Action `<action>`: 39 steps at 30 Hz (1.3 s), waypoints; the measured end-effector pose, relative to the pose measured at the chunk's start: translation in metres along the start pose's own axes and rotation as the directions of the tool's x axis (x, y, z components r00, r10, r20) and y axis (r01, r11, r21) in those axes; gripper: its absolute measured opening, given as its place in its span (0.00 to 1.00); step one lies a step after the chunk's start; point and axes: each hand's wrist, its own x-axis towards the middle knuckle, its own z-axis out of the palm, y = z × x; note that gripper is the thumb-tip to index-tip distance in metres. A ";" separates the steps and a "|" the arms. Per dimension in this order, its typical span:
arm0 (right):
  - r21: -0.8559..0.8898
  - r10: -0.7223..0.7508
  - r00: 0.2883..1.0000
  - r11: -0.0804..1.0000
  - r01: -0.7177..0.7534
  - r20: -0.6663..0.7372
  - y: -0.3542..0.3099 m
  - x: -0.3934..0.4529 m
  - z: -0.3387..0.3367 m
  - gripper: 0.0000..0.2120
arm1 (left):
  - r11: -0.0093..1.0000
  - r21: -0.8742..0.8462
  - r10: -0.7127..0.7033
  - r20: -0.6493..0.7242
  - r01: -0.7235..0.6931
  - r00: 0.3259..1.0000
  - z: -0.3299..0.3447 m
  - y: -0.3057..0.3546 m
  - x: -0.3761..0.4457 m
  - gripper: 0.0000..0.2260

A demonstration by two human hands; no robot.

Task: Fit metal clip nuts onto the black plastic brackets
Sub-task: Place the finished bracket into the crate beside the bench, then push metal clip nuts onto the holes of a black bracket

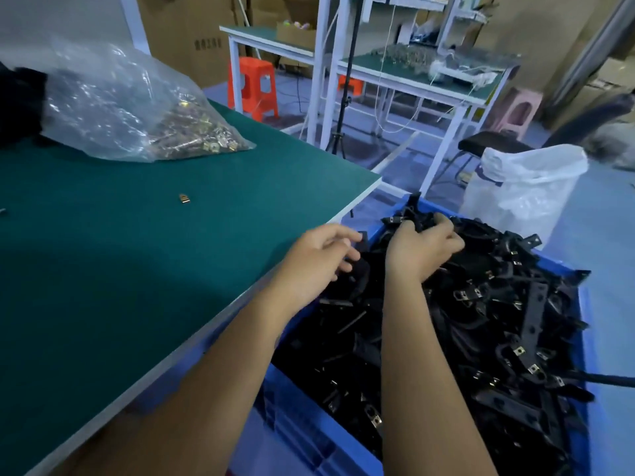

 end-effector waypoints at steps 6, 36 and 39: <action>0.356 -0.365 0.897 0.896 0.265 0.250 -0.088 -0.107 0.069 0.13 | 0.957 -0.087 0.223 -0.385 -0.275 0.896 -0.078 0.033 -0.020 0.15; 0.573 -0.593 -0.328 0.287 0.767 0.735 -0.115 -0.408 0.203 0.17 | 0.744 0.134 -0.109 -0.942 0.655 0.317 -0.442 -0.049 -0.155 0.22; 0.583 -0.614 -0.311 0.308 0.752 0.725 -0.115 -0.409 0.204 0.16 | 0.778 0.045 -0.229 -0.908 0.626 0.351 -0.460 -0.044 -0.151 0.16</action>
